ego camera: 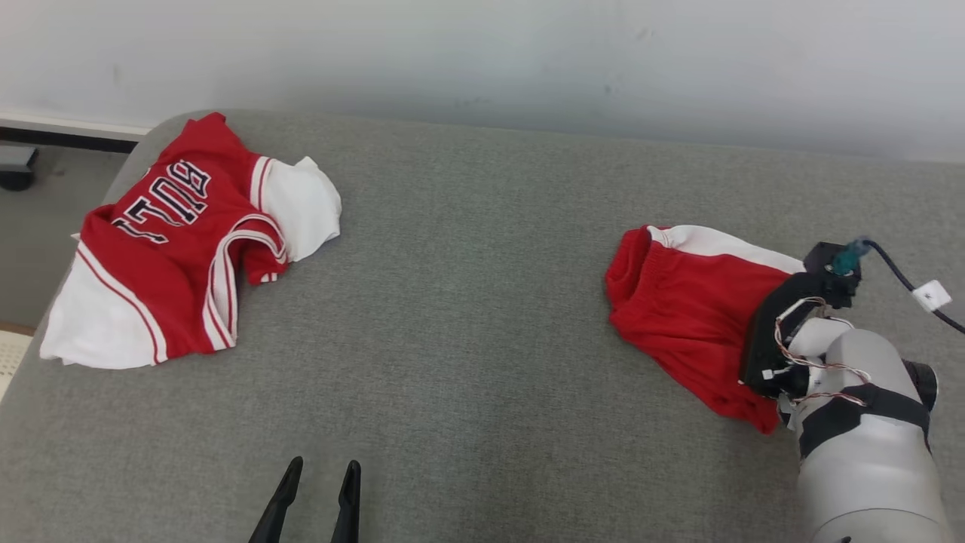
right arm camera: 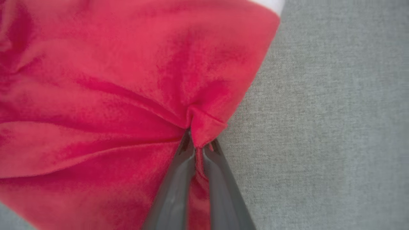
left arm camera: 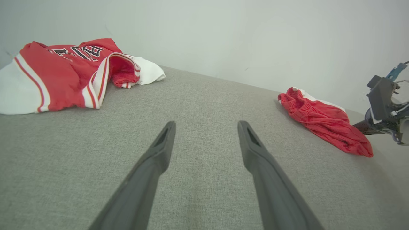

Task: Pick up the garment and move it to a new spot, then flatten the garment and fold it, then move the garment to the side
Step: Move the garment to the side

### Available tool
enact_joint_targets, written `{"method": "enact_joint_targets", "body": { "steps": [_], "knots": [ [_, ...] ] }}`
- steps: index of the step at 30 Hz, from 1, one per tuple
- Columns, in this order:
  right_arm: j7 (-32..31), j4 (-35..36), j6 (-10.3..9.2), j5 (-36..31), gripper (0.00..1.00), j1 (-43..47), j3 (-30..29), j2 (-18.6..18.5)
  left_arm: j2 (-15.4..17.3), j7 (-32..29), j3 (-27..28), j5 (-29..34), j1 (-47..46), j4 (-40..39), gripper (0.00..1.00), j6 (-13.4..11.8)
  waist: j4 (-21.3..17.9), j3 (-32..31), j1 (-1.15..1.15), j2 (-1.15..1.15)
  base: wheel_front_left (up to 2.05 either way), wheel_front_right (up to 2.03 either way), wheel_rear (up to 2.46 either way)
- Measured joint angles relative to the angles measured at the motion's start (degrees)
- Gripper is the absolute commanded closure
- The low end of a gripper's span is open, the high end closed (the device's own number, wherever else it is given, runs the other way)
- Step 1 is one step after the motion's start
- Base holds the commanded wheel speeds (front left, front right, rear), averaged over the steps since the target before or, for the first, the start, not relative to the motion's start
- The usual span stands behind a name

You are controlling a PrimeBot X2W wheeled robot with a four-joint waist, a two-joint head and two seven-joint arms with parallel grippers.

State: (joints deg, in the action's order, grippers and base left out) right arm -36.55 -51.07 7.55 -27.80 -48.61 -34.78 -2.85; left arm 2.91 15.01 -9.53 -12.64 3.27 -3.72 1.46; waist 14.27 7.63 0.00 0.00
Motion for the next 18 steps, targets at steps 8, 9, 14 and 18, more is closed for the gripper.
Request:
{"method": "enact_joint_targets", "body": {
  "steps": [8, 9, 14, 18],
  "knots": [
    [-0.2, -1.1, 0.08, -1.8, 1.00, 1.3, 13.7, -5.4, 0.0, 0.0, -0.4, -0.4, -2.3, -2.3, 0.00, 0.0, -5.9, 1.5, 0.00, 0.00, 0.00, 0.00, 0.00],
    [0.2, -1.5, 0.08, -1.3, 1.00, 1.5, 15.5, -6.9, 0.0, 0.0, -0.4, -0.3, -2.3, -2.5, 0.00, 0.0, -6.5, 1.9, 0.00, 0.00, 0.00, 0.00, 0.00],
    [2.9, -1.2, 0.07, 2.9, 1.00, 1.8, 23.7, -16.8, 0.0, 0.0, -0.2, 0.3, -3.4, -5.9, 0.00, 0.8, -8.3, 5.2, 0.00, 0.00, 0.00, 0.00, 0.00],
    [3.8, 0.2, -0.01, 5.2, 1.00, 1.8, 28.3, -23.3, 0.0, 0.0, 0.1, 0.7, -4.0, -8.2, 0.00, 1.8, -8.7, 7.8, 0.01, 0.01, 0.00, 0.00, 0.00]
  ]
}}
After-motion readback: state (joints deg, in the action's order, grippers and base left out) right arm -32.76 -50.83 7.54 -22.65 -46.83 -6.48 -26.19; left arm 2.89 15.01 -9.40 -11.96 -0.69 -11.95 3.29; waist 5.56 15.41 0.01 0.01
